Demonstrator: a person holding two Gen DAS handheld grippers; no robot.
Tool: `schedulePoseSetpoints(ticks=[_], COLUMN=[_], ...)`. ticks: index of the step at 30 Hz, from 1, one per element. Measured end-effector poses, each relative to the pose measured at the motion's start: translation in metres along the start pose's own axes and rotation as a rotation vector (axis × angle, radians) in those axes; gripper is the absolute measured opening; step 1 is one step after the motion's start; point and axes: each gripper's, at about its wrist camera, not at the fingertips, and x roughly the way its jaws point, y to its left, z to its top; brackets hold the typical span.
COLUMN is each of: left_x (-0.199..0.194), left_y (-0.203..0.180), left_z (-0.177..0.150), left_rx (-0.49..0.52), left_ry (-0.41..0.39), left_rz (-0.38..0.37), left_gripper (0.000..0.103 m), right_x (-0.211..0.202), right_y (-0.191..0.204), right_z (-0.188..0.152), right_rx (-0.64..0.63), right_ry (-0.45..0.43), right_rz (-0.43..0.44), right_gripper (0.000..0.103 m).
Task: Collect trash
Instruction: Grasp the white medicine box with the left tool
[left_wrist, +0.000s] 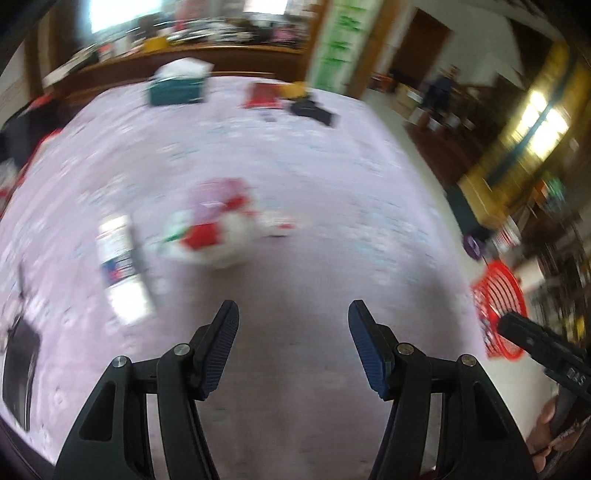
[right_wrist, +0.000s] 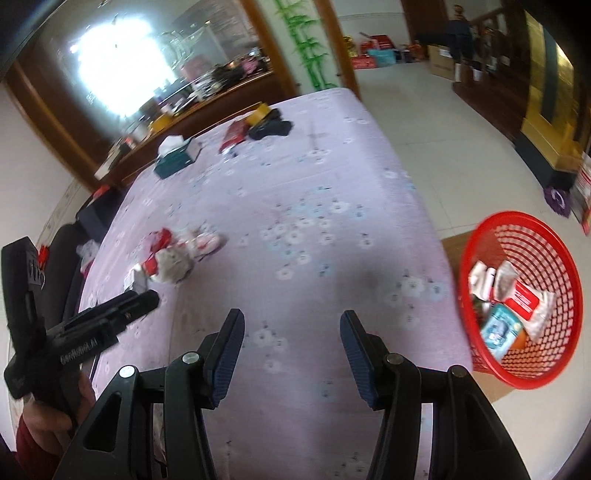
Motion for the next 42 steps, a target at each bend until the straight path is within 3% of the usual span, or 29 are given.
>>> schedulePoseSetpoints(ticks=[8, 13, 15, 19, 26, 35, 42], left_x=[0.005, 0.039, 0.055, 0.076, 0.085, 0.054, 0.028], left_y=[0.119, 0.153, 0.157, 0.159, 0.160, 0.157, 0.160], left_z=[0.017, 0.029, 0.033, 0.036, 0.035, 0.011, -0.001], left_rx=[-0.263, -0.355, -0.363, -0.331, -0.250, -0.154, -0.112], left_ry=[0.006, 0.086, 0.109, 0.136, 0.131, 0.098, 0.064], left_rz=[0.176, 0.144, 0.167, 0.188, 0.208, 0.181, 0.179], left_gripper=[0.062, 0.062, 0.062, 0.061, 0.032, 0.033, 0.033], right_x=[0.007, 0.007, 0.007, 0.004, 0.010, 0.064, 0.135], right_y=[0.020, 0.027, 0.030, 0.036, 0.065, 0.146, 0.198], right_z=[-0.001, -0.001, 0.000, 0.004, 0.019, 0.047, 0.068], right_rx=[-0.037, -0.050, -0.053, -0.062, -0.096, -0.194, -0.229], right_ry=[0.015, 0.019, 0.017, 0.012, 0.024, 0.075, 0.113], right_rz=[0.002, -0.008, -0.014, -0.024, 0.026, 0.156, 0.130], right_gripper=[0.061, 0.061, 0.061, 0.062, 0.067, 0.075, 0.075])
